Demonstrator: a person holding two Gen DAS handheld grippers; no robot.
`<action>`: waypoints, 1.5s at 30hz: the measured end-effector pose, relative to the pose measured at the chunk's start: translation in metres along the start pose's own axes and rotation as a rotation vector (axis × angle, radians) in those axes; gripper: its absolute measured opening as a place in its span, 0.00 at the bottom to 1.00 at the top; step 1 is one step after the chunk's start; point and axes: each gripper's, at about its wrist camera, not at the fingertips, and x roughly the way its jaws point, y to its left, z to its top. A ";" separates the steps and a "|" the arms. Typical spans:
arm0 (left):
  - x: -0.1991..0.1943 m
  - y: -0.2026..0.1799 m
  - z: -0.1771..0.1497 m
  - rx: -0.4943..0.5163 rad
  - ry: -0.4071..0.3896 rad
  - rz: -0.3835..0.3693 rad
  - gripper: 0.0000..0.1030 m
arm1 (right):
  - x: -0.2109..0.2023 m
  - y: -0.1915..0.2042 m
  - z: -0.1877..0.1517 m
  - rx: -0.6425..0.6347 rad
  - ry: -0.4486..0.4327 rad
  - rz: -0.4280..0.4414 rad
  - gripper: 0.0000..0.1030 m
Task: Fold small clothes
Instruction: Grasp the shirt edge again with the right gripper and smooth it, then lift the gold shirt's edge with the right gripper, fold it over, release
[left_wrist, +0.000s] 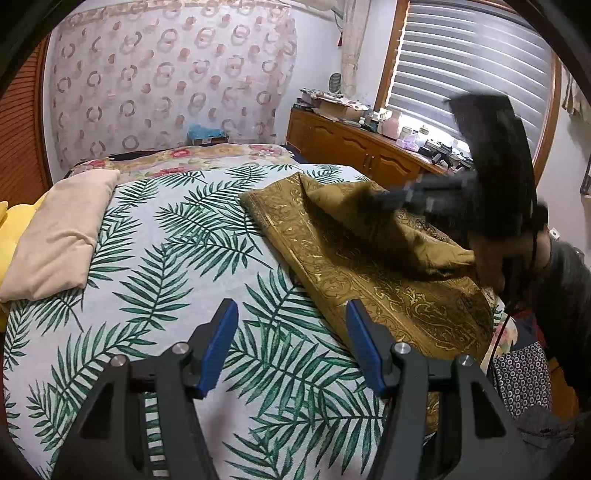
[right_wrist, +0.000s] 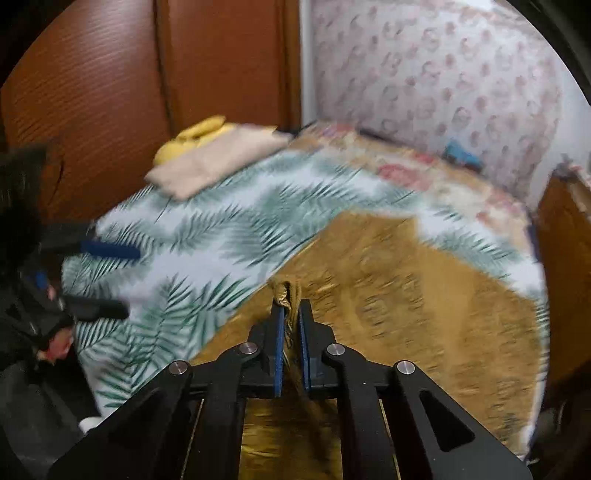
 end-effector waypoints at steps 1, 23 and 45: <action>0.001 -0.001 0.000 0.002 0.002 0.000 0.58 | -0.015 -0.019 0.009 0.020 -0.032 -0.049 0.04; 0.015 -0.015 0.001 0.039 0.037 -0.016 0.58 | -0.029 -0.189 0.008 0.237 0.075 -0.579 0.32; 0.044 -0.043 -0.011 0.081 0.126 -0.046 0.58 | -0.078 -0.108 -0.115 0.242 0.126 -0.389 0.32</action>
